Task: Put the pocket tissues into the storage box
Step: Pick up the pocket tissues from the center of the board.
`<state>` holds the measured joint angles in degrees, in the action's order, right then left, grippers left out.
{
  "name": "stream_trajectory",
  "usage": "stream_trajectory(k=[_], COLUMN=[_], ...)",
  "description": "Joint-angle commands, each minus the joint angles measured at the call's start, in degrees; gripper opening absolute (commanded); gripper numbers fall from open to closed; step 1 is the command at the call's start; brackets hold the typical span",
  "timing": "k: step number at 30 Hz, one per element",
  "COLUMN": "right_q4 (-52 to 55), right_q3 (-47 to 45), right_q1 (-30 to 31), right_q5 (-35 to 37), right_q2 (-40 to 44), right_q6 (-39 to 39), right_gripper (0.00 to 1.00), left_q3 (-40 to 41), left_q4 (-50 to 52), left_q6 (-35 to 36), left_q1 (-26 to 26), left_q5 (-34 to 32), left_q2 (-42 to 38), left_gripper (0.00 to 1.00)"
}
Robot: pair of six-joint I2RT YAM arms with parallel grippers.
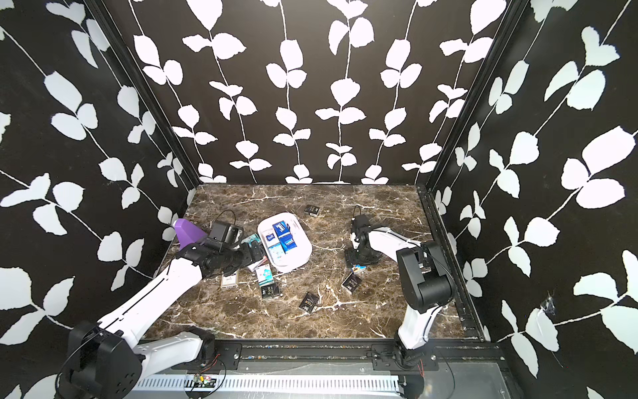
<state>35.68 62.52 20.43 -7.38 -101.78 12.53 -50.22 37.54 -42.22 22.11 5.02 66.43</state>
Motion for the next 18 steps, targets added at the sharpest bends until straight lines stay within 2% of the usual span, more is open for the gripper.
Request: stream_trajectory(k=[1,4,8,18], right_q4=[-0.6,-0.5,1.9,9.1], right_q3=[-0.2,0.0,1.6,12.3], right_q1=[1.4,2.5,3.9,11.7], right_q5=[1.8,3.5,6.9,7.8], right_q2=[-0.8,0.3,2.8,4.3], right_q6=[0.9,2.0,3.2,10.2], right_gripper=[0.66,0.54,0.46,0.43], left_q3=[-1.4,-2.8,-2.9,2.6], left_q4=[1.8,2.0,1.5,-3.0], left_q6=[1.9,2.7,2.8,0.0], left_q1=[0.3,0.3,0.2,0.1], left_q5=[-0.6,-0.5,-0.5,0.0], left_q2=[0.2,1.1,1.6,0.8], left_gripper=[0.99,0.99,0.99,0.99])
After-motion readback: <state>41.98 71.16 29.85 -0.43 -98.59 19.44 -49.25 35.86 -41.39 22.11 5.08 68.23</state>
